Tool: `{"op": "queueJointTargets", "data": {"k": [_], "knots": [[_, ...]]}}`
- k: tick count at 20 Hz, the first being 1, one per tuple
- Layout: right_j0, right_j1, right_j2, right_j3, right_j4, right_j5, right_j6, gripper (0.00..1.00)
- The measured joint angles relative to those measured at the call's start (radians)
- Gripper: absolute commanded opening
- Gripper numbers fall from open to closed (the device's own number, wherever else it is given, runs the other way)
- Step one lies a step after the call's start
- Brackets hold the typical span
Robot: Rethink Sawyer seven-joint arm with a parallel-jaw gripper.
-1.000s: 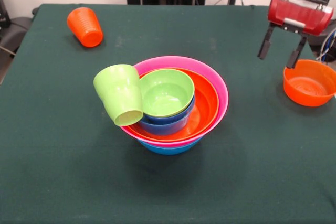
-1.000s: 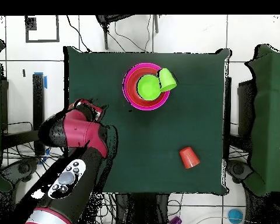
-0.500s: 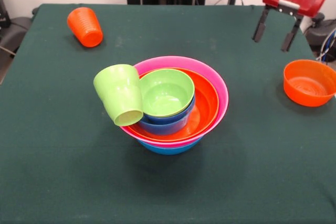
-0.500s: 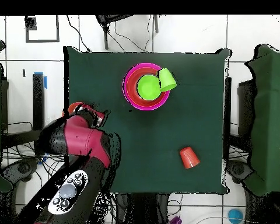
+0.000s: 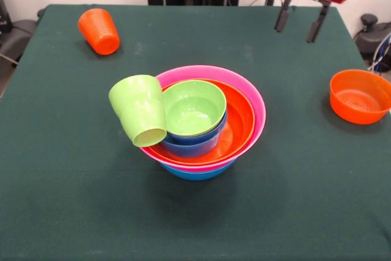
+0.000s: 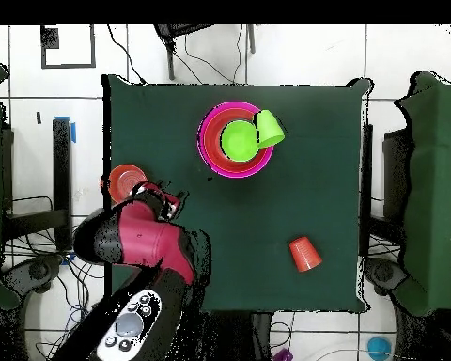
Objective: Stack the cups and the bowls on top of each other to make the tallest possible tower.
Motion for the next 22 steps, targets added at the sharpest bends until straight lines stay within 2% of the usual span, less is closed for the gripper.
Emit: {"op": "queueJointTargets", "data": {"k": [4, 6, 10, 16, 17, 22], "knots": [[-0.095, -0.036, 0.078, 0.045, -0.043, 0.0, 0.0, 1.0], [-0.163, -0.046, 0.135, 0.068, -0.073, 0.0, 0.0, 1.0], [-0.25, -0.049, 0.216, 0.096, -0.116, 0.0, 0.0, 1.0], [-0.346, -0.049, 0.325, 0.125, -0.182, -0.001, 0.0, 1.0], [-0.378, -0.048, 0.366, 0.133, -0.205, -0.001, 0.0, 1.0], [-0.43, -0.046, 0.442, 0.141, -0.239, 0.021, 0.0, 1.0]]}}
